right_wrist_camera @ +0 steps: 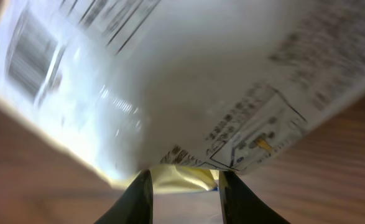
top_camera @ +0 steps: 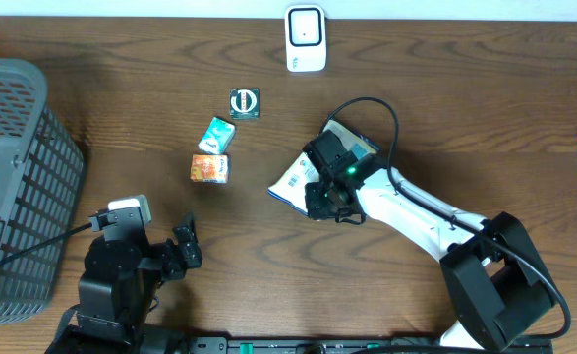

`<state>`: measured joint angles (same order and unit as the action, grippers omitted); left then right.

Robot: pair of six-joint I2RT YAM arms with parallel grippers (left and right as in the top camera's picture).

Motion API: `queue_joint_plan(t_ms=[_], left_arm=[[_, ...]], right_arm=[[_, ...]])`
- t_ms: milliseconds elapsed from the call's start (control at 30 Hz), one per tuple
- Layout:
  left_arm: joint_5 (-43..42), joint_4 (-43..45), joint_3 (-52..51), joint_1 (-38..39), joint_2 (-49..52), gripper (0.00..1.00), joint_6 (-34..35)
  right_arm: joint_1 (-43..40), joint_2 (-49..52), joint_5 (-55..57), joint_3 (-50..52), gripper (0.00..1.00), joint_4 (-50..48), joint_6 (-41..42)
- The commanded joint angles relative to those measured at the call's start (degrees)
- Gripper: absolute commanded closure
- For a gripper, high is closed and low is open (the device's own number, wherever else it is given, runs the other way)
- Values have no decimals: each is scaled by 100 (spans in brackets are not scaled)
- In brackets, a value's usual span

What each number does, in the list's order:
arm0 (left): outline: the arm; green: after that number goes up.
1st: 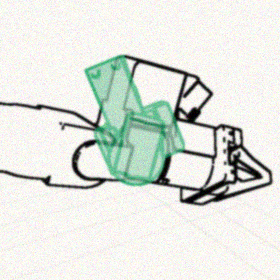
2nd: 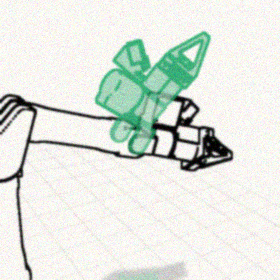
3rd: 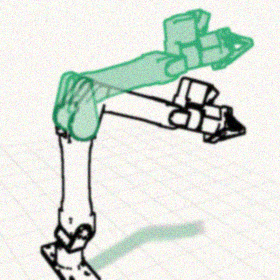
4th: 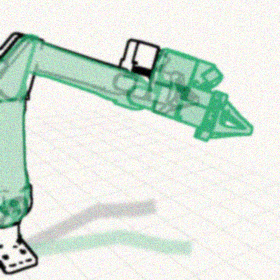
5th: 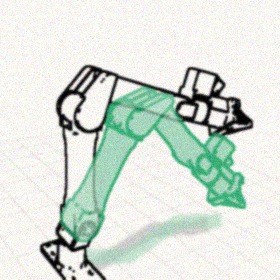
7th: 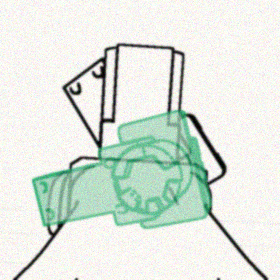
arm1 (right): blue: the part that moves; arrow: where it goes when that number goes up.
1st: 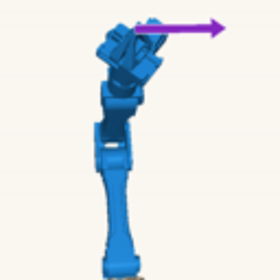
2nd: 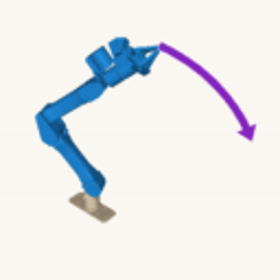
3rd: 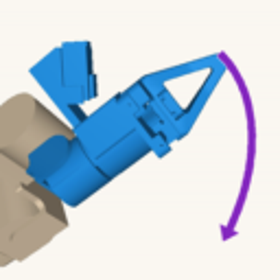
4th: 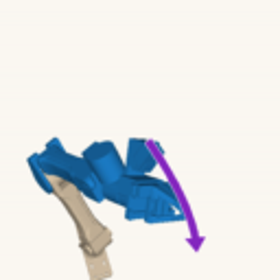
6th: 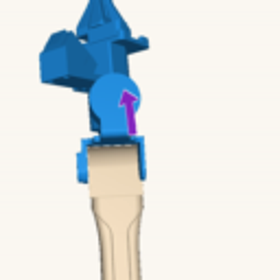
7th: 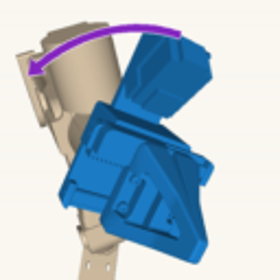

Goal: Scan the item barcode

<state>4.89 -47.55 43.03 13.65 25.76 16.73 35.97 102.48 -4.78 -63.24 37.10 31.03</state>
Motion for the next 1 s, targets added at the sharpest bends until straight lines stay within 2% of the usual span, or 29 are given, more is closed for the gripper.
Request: queue_joint_plan(t_ms=[0, 167, 300, 533, 567, 633, 767, 967], left_arm=[[74, 9, -7, 0, -7, 2, 31], [74, 9, -7, -2, -7, 2, 31], [74, 9, -7, -2, -7, 2, 31], [74, 9, -7, -2, -7, 2, 31], [74, 9, -7, -2, -7, 2, 31], [74, 9, -7, -2, -4, 2, 31], [74, 9, -7, -2, -7, 2, 31], [74, 9, -7, -2, -7, 2, 31]], right_arm=[[-251, -46, 1056, 35, 71, -26, 70], [-660, -48, 990, -26, 71, -109, 55], [-857, -61, 293, -131, 72, -107, -376], [-1311, -114, -450, -732, 64, 247, -654], [-1425, -114, -599, -855, 58, 256, -752], [-1655, -114, -901, -1056, 37, 184, -973], [-2074, -111, -1307, -1128, 16, -328, -1012], [-2428, -74, -1513, -1078, 14, -566, -988]])
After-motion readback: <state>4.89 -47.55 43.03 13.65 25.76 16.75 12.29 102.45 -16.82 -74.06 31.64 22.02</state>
